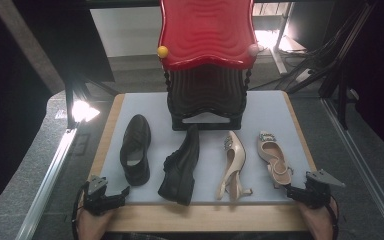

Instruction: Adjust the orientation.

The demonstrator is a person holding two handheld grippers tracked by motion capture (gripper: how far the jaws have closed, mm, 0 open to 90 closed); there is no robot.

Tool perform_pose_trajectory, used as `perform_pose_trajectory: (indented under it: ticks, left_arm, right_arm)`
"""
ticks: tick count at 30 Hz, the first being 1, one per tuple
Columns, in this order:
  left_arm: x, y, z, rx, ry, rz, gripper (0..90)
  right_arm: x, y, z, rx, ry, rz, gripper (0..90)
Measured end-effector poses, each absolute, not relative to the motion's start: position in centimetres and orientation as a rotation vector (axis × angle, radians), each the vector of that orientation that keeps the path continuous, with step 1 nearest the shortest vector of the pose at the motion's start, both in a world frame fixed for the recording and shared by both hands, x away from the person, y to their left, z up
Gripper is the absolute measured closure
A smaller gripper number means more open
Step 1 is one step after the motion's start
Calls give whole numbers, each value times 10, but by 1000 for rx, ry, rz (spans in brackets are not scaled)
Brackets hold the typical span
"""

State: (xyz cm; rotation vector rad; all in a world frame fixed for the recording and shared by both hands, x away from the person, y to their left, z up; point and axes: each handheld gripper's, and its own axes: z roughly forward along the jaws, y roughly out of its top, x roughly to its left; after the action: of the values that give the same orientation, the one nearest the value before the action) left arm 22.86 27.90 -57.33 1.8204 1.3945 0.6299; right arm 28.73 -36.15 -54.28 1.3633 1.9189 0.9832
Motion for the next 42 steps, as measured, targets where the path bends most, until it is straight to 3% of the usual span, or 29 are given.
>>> perform_pose_trajectory:
  ticks: [28,42]
  left_arm:
    - [231,273,-573,1801,1438,636,3]
    - [226,284,-564,1758,1447,607,74]
  right_arm:
    - [288,-363,-543,1345,1942,990,67]
    - [288,-363,-543,1346,1941,989,67]
